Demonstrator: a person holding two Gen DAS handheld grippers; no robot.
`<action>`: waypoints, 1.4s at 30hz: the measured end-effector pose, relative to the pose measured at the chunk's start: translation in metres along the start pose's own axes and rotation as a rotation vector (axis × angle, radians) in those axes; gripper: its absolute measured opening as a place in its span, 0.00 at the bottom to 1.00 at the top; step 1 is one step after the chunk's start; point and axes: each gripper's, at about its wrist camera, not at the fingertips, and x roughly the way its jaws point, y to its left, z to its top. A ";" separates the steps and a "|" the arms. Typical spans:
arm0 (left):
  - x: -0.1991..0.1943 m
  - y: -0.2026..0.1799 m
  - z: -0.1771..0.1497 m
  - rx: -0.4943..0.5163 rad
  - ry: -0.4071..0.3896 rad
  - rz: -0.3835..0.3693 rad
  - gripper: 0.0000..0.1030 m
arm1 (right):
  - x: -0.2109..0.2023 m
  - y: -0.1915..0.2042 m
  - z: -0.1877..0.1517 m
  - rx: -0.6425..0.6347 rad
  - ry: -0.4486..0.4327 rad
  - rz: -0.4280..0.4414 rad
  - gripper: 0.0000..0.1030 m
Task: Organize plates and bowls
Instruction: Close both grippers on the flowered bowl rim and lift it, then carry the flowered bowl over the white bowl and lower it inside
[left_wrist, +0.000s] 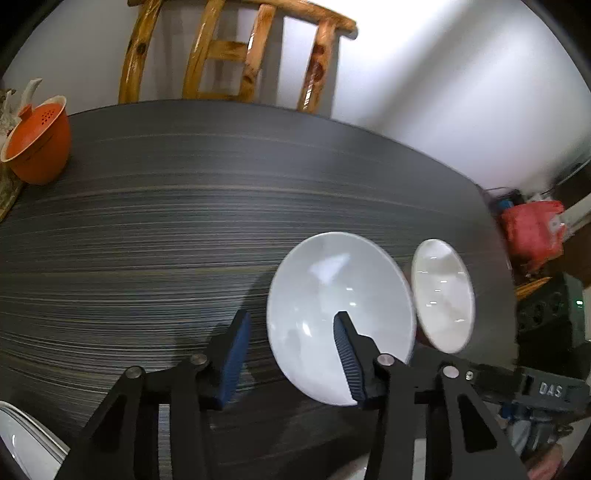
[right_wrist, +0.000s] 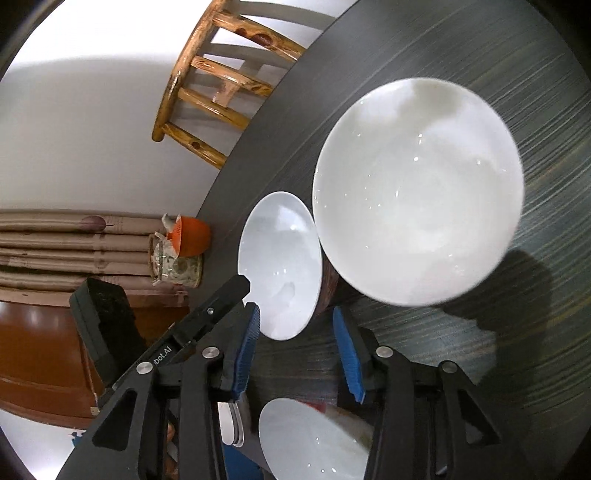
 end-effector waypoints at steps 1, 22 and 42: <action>0.003 0.000 0.000 0.002 0.002 0.009 0.34 | 0.003 0.000 0.001 -0.001 0.004 -0.004 0.35; -0.026 -0.005 -0.025 -0.013 -0.083 0.085 0.05 | 0.012 0.004 0.002 -0.067 -0.003 -0.084 0.11; -0.091 -0.040 -0.133 0.011 -0.119 0.055 0.05 | -0.063 0.015 -0.082 -0.225 0.040 -0.055 0.11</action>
